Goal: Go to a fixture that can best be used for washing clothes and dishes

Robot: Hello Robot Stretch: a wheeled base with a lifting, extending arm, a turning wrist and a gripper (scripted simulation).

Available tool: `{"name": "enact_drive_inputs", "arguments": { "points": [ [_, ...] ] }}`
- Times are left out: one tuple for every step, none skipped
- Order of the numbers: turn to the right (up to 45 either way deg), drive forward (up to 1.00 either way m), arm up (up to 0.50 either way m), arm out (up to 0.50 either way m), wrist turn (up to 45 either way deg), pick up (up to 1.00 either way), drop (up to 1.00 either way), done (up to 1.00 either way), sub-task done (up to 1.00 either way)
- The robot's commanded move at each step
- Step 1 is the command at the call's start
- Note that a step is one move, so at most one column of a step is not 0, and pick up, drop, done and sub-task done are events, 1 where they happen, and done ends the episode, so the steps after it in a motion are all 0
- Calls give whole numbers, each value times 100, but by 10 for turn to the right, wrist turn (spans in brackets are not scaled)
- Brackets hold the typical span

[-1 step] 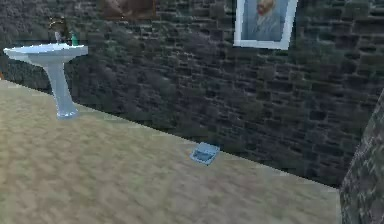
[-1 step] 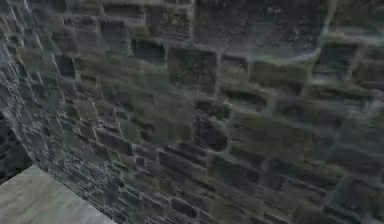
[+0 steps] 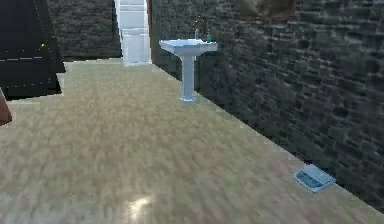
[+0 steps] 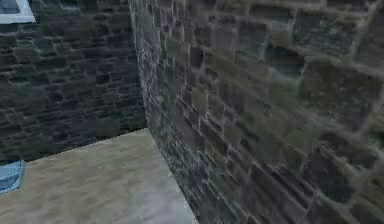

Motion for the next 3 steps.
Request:
{"name": "enact_drive_inputs", "arguments": {
  "points": [
    [0, 30, 0, 0, 0, 0, 0, 0, 0],
    [-60, 0, 0, 0, 0, 0, 0, 0, 0],
    [0, 100, 0, 0, 0, 0, 0, 0, 0]
  ]
}}
